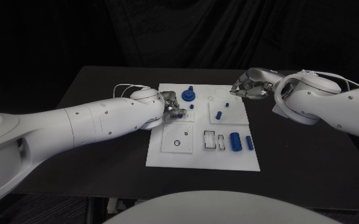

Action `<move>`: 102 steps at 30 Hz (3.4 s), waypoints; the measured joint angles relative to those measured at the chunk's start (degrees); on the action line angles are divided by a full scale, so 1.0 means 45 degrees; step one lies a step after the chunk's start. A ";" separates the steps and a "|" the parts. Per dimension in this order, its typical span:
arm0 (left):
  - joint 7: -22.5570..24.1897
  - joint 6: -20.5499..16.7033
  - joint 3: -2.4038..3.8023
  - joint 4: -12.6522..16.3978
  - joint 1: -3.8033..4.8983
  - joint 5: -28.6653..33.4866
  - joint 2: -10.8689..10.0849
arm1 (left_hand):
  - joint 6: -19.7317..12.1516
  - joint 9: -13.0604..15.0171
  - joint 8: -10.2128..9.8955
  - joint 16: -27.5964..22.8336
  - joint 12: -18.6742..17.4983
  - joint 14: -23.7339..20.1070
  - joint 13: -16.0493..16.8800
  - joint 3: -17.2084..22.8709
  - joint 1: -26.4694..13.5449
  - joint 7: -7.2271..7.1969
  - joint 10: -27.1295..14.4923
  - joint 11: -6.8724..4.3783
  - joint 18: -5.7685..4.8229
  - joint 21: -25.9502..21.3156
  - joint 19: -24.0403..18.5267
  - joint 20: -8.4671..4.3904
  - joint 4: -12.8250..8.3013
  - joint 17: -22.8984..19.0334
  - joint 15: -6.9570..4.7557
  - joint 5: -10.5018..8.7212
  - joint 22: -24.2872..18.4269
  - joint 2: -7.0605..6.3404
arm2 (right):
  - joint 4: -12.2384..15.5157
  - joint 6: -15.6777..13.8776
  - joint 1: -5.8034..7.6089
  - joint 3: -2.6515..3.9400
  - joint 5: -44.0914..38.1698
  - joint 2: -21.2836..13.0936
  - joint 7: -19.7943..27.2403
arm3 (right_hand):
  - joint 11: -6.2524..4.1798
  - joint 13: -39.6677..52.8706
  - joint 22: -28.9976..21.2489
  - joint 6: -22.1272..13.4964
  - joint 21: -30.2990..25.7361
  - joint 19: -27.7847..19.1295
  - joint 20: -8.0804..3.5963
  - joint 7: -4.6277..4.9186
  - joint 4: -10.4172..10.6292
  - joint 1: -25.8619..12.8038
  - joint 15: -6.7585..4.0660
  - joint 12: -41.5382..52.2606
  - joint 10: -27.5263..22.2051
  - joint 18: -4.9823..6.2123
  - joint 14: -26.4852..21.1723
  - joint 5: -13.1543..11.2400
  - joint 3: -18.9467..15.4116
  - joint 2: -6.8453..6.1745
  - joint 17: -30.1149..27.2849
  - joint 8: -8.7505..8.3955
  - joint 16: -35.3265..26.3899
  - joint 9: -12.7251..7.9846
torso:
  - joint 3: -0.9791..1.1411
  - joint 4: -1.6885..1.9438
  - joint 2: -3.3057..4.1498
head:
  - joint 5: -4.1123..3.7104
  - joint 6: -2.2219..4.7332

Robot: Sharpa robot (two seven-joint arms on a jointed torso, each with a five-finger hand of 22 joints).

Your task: Assemble the parts on the task board

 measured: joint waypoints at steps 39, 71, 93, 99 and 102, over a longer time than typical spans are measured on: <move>0.0045 -0.1572 -0.0015 0.0309 -0.0239 0.0004 -0.0171 | 0.0000 0.0035 -0.0002 0.0000 0.0000 -0.0001 0.0000 0.0141 0.0266 0.0002 -0.0038 -0.0034 0.0000 -0.0048 -0.0047 -0.0046 0.0004 -0.0003 0.0002 0.0272 -0.0005 0.0063 | -0.0127 -0.0089 -0.0030 0.0000 -0.0001 0.0029 0.0001 | 0.0000 -0.0003 -0.0005 0.0034 0.0000 0.0000 0.0000 -0.0033 0.0000 0.0000 0.0000 0.0000 0.0000 0.0000 0.0000 0.0000 0.0000 0.0000 0.0000 0.0000 0.0000 -0.0002 | 0.0015 0.0007 -0.0011 | 0.0002 -0.0001; 0.0052 -0.1721 -0.0013 0.0327 -0.0302 0.0005 -0.0335 | 0.0001 0.0056 -0.0002 0.0000 0.0000 -0.0002 0.0000 0.0140 0.0266 0.0001 -0.0033 -0.0028 0.0000 -0.0048 -0.0047 -0.0045 0.0004 -0.0003 0.0003 0.0271 -0.0007 0.0063 | -0.0141 -0.0107 -0.0058 0.0000 -0.0001 0.0011 0.0000 | 0.0000 -0.0004 -0.0008 0.0045 0.0000 0.0000 0.0000 -0.0045 -0.0036 0.0000 0.0000 0.0000 0.0000 -0.0001 0.0000 0.0000 0.0035 0.0000 0.0000 0.0000 0.0000 -0.0007 | -0.0004 0.0032 0.0020 | 0.0021 0.0000; 0.0260 -0.1807 -0.0007 0.0379 -0.0396 0.0002 -0.0326 | 0.0002 0.0063 -0.0001 0.0000 0.0000 -0.0002 0.0000 0.0175 0.0266 0.0002 -0.0028 -0.0023 -0.0001 -0.0048 -0.0047 -0.0044 0.0039 0.0005 0.0003 0.0270 -0.0008 0.0063 | -0.0148 -0.0112 -0.0087 0.0000 -0.0002 -0.0011 0.0001 | 0.0000 -0.0004 0.0001 0.0045 0.0000 0.0000 0.0000 -0.0045 -0.0036 0.0000 0.0000 0.0000 0.0000 -0.0002 0.0000 0.0000 0.0035 0.0000 0.0000 0.0000 0.0000 -0.0006 | -0.0010 0.0007 0.0007 | 0.0114 0.0000; 0.0345 -0.1880 -0.0012 0.0403 -0.0416 0.0002 -0.0356 | 0.0002 0.0062 -0.0053 0.0000 0.0000 -0.0001 0.0000 0.0228 0.0266 0.0002 -0.0028 -0.0022 0.0000 -0.0048 -0.0047 -0.0044 0.0092 0.0004 0.0003 0.0207 -0.0009 0.0063 | -0.0152 -0.0117 -0.0095 0.0000 -0.0002 -0.0011 0.0003 | 0.0000 -0.0004 -0.0001 0.0092 -0.0052 0.0000 0.0000 0.0003 -0.0036 0.0000 0.0000 0.0000 0.0000 0.0000 0.0000 0.0000 0.0035 0.0000 0.0000 0.0000 0.0000 -0.0005 | -0.0010 0.0010 0.0006 | 0.0082 0.0000; 0.0384 -0.1906 -0.0014 0.0421 -0.0429 0.0002 -0.0379 | 0.0001 0.0062 -0.0054 0.0000 0.0000 -0.0001 0.0000 0.0228 0.0266 0.0002 -0.0028 -0.0022 0.0000 -0.0048 -0.0047 -0.0044 0.0092 0.0004 0.0003 0.0208 -0.0009 0.0063 | -0.0152 -0.0122 -0.0099 0.0000 -0.0001 -0.0011 0.0003 | 0.0000 -0.0004 -0.0001 0.0092 -0.0052 0.0000 0.0000 0.0003 -0.0036 0.0000 0.0000 0.0000 0.0000 -0.0001 0.0000 0.0000 0.0035 0.0000 0.0000 0.0000 0.0000 -0.0005 | -0.0007 0.0022 0.0004 | 0.0071 0.0000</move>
